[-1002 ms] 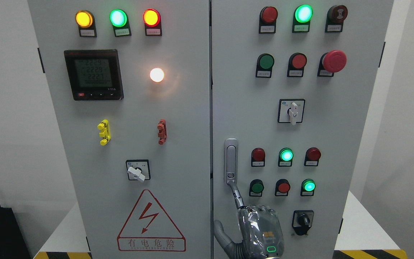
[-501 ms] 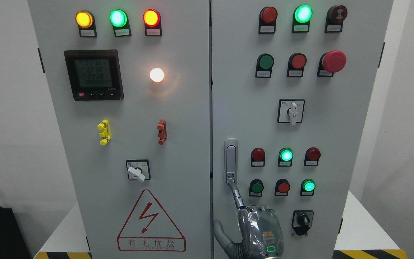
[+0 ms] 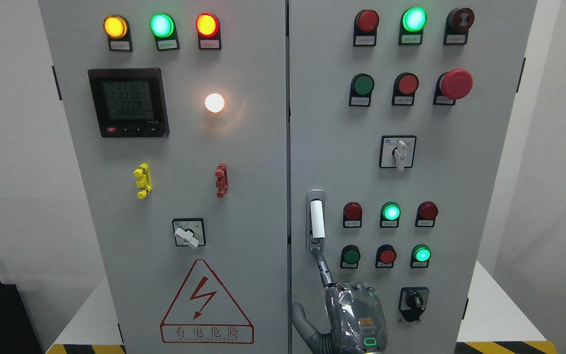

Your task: Release door handle

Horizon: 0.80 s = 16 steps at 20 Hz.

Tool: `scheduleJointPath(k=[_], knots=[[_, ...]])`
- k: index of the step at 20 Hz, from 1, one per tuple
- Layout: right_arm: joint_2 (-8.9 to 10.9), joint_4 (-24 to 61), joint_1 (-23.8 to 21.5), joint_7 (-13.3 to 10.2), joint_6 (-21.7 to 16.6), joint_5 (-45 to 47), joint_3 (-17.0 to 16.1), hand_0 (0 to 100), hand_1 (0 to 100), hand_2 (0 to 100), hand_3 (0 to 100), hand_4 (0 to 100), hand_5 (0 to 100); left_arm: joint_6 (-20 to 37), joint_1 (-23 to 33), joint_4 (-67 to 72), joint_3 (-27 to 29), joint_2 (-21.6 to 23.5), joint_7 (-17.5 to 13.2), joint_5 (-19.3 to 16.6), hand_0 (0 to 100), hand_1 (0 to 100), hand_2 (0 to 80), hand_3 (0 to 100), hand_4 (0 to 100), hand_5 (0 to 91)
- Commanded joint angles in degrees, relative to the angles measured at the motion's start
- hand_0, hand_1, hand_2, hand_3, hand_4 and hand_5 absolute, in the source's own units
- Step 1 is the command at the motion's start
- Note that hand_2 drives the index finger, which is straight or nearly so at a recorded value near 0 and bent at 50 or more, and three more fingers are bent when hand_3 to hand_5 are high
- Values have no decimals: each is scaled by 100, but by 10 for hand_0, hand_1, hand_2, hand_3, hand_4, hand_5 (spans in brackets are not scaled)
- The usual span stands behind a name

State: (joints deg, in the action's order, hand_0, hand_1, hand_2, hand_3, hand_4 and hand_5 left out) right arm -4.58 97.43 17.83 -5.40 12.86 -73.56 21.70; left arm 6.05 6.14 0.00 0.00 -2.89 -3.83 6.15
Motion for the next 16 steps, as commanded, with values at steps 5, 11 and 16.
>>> scheduleJointPath(k=[5,11,16], knots=[[10,-14,18,-57,6,8,1,420,311,0,1000,1000,1000,2,1,114,-79,-1,-4,0,120,389,0,0,0,0],[10,13,27,-356,-3,34,1,416,313,0,1000,1000,1000,2,1,114,-79,-1,-4,0,120,389,0,0,0,0],[10,65,27,-374,-11,52,1,413,317,0,1000,1000,1000,2,1,114,-79,-1,-4,0,120,389,0,0,0,0]])
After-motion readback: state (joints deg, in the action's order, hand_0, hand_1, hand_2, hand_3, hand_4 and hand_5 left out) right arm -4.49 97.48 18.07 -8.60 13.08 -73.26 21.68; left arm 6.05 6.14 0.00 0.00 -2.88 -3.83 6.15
